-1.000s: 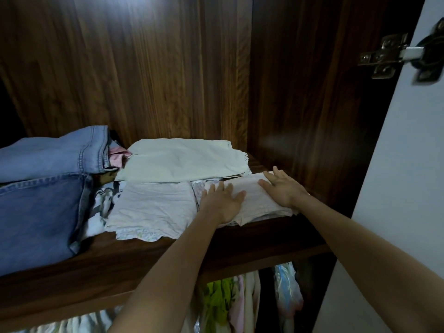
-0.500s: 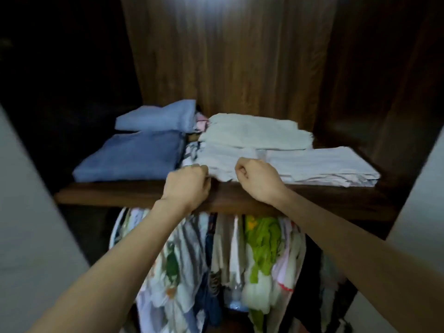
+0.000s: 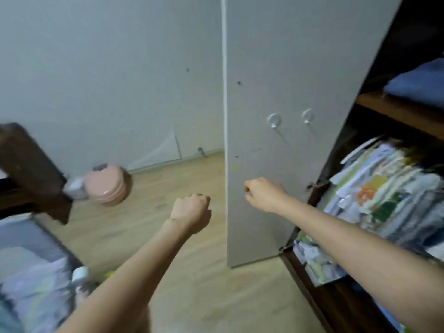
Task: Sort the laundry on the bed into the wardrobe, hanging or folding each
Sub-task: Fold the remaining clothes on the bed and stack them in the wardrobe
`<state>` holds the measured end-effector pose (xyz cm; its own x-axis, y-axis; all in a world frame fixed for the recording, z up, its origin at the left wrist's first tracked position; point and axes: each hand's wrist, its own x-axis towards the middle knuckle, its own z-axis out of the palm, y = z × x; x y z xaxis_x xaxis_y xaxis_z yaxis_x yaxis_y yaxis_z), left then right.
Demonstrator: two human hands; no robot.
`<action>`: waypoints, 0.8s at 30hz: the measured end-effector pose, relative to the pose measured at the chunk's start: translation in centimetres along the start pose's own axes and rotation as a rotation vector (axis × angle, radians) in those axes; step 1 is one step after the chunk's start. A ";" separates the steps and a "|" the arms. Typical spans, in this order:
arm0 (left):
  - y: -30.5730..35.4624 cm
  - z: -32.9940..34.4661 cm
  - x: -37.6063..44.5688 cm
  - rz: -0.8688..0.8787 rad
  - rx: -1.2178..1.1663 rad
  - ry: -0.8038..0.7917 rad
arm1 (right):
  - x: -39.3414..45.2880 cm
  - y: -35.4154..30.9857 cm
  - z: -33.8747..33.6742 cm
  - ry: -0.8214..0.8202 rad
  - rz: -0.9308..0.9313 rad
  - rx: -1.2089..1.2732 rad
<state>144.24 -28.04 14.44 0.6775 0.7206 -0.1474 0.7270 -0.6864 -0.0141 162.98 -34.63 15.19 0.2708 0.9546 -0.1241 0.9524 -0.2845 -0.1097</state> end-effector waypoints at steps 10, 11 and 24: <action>-29.4 3.8 -10.0 -0.470 -0.027 -0.103 | 14.3 -29.4 6.5 -0.181 -0.390 0.015; -31.7 3.5 -10.0 -0.501 -0.039 -0.084 | 15.5 -31.5 6.6 -0.170 -0.420 0.019; -51.8 4.9 4.4 -0.766 -0.118 -0.025 | 41.1 -44.8 7.0 -0.123 -0.711 -0.177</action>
<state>109.02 10.17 9.73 -0.0206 0.9867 -0.1611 0.9997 0.0183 -0.0157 130.43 16.73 8.09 -0.4269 0.8835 -0.1928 0.9033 0.4265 -0.0456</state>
